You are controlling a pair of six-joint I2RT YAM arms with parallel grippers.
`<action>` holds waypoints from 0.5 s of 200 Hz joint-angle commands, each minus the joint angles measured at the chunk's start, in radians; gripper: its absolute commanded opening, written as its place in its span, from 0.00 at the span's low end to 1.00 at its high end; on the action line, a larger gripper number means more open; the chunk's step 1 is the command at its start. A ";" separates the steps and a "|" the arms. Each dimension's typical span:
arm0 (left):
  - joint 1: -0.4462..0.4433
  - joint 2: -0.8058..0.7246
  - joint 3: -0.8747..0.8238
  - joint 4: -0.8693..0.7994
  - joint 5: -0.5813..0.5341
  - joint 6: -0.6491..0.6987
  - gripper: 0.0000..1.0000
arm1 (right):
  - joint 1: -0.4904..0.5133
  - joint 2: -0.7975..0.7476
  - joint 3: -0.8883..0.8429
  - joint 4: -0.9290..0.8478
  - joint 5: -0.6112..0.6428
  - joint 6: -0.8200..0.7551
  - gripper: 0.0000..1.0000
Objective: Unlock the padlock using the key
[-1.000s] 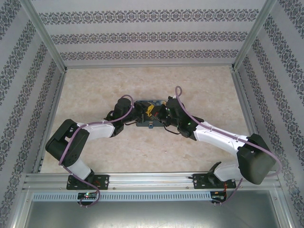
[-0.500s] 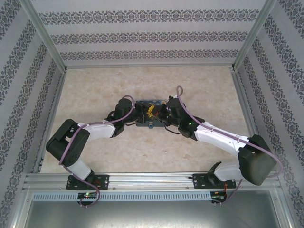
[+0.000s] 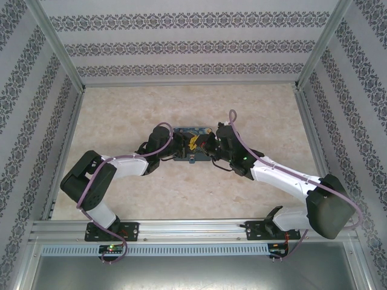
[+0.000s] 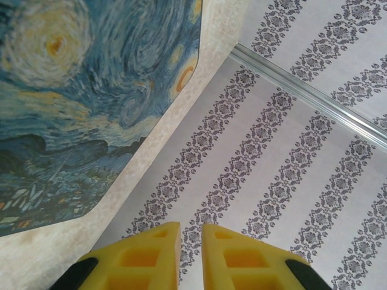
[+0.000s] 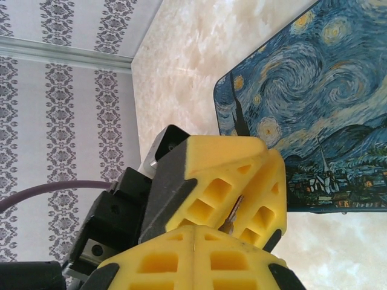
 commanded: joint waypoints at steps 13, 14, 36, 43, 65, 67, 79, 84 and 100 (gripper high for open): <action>-0.024 0.021 0.029 0.026 -0.030 -0.001 0.12 | -0.016 -0.030 -0.034 0.029 -0.019 0.008 0.00; -0.024 0.021 0.029 0.026 -0.030 -0.001 0.12 | -0.015 -0.030 -0.034 0.029 -0.019 0.008 0.00; -0.029 0.030 0.041 0.018 -0.032 0.005 0.06 | -0.021 -0.038 -0.049 0.036 -0.023 0.011 0.00; -0.030 0.033 0.046 0.016 -0.033 0.008 0.03 | -0.022 -0.040 -0.055 0.039 -0.023 0.013 0.00; -0.032 0.041 0.060 0.009 -0.034 0.026 0.00 | -0.028 -0.048 -0.070 0.048 -0.028 0.015 0.00; -0.032 0.041 0.061 0.009 -0.034 0.028 0.00 | -0.029 -0.048 -0.072 0.048 -0.030 0.015 0.00; -0.032 0.043 0.070 0.016 -0.040 0.054 0.00 | -0.038 -0.058 -0.085 0.048 -0.031 0.017 0.16; -0.030 0.043 0.077 0.018 -0.042 0.073 0.00 | -0.044 -0.066 -0.092 0.047 -0.030 0.016 0.27; -0.021 0.045 0.114 -0.006 -0.029 0.170 0.00 | -0.072 -0.101 -0.121 0.035 -0.024 0.012 0.51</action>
